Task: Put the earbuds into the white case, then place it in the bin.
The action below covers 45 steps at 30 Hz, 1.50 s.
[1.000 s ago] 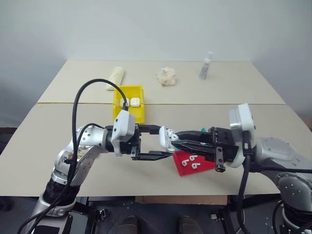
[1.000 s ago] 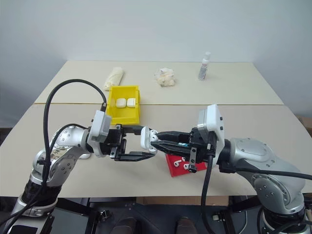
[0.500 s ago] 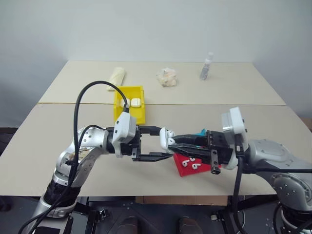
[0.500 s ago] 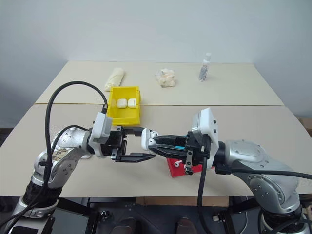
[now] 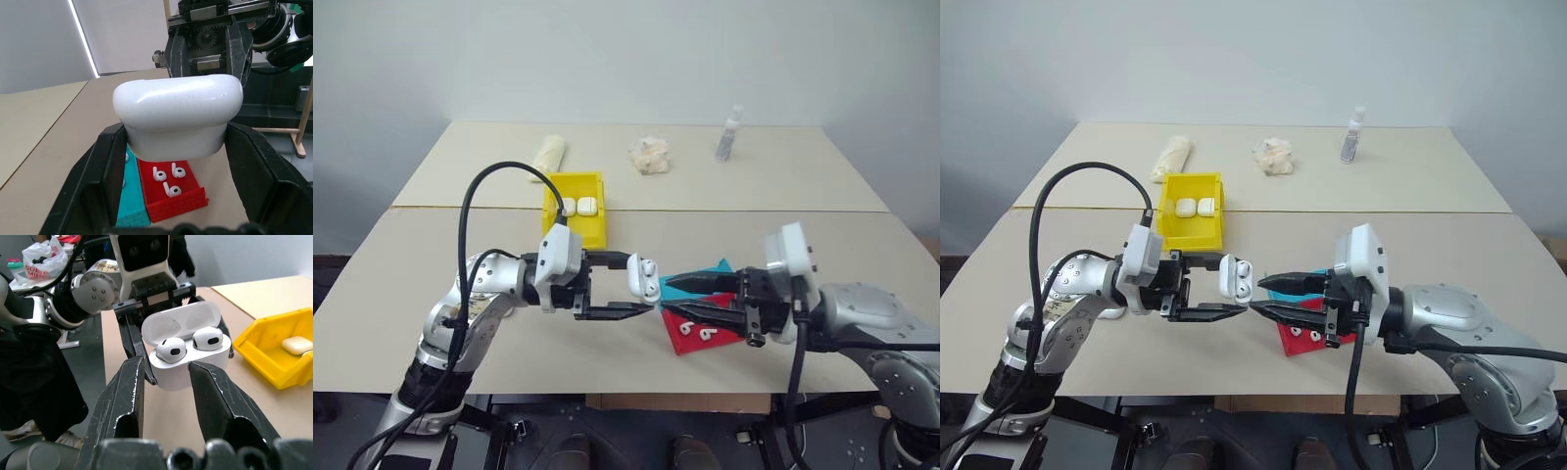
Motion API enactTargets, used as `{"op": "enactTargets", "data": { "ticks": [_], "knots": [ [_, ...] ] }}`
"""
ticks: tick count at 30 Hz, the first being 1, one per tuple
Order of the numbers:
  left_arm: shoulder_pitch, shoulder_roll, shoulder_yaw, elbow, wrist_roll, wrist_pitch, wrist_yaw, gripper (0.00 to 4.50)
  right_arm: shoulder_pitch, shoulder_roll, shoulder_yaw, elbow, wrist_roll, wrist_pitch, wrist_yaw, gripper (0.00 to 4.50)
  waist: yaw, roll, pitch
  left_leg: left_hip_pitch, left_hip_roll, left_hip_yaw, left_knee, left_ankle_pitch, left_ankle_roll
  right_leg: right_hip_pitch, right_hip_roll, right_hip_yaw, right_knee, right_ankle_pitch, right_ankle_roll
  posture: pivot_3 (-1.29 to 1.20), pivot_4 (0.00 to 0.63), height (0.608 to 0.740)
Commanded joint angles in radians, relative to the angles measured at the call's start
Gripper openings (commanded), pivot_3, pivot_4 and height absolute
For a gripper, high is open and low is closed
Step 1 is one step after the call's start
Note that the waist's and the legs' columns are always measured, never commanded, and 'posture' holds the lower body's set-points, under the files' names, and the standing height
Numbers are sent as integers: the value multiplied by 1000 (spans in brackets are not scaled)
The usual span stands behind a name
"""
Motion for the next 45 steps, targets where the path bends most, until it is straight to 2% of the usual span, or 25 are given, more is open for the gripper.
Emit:
{"op": "enactTargets", "data": {
  "ticks": [1, 2, 4, 9, 14, 28, 45],
  "knots": [
    [-37, -16, -29, 33, 49, -46, -1, 2782, -84, -43, -48, -5, 39, 10, -21, 1800, 0, 0, 0, 0, 0, 0, 0, 0, 0, 0, 0, 0, 0, 0, 0, 0, 150, 740],
    [-40, -22, -36, 41, 55, -53, -3, 2782, -110, -49, -41, -10, 49, 23, -33, 1800, 0, 0, 0, 0, 0, 0, 0, 0, 0, 0, 0, 0, 0, 0, 0, 0, 150, 740],
    [-42, -32, -45, 53, 63, -65, -7, 2782, -162, -50, -27, -8, 78, 56, -73, 1428, -1, 0, 0, 0, 0, 0, -1, 0, 0, 0, 0, 0, -1, 0, 0, 0, 150, 740],
    [-69, -82, -72, 93, 116, -84, 42, 2782, -227, -92, 70, -79, -13, 63, -92, 10, 0, 0, 0, -1, 0, 0, 0, -1, 1, 0, 0, 0, -1, 0, 0, 0, 150, 740],
    [-67, -112, -71, 77, 116, -72, 58, 2782, -277, -91, 170, -74, -106, 81, -136, 10, 0, 0, 0, -1, 0, 0, 0, -1, 1, 0, 0, 0, -1, 0, 0, 0, 150, 740],
    [-63, -141, -80, 64, 154, -68, 109, 2782, -300, -70, 348, -66, -366, 21, -95, 10, -1, 0, 0, -1, 0, 0, 0, -1, 1, -1, 0, 0, -1, 0, 0, 0, 150, 740],
    [-67, -149, -72, 97, 141, -99, 79, 2782, -301, -156, 404, -114, -563, 75, -90, 10, -1, 0, 0, -1, 0, 0, 0, -1, 1, -1, 0, 0, -1, 0, 0, 0, 150, 740]
  ]
}}
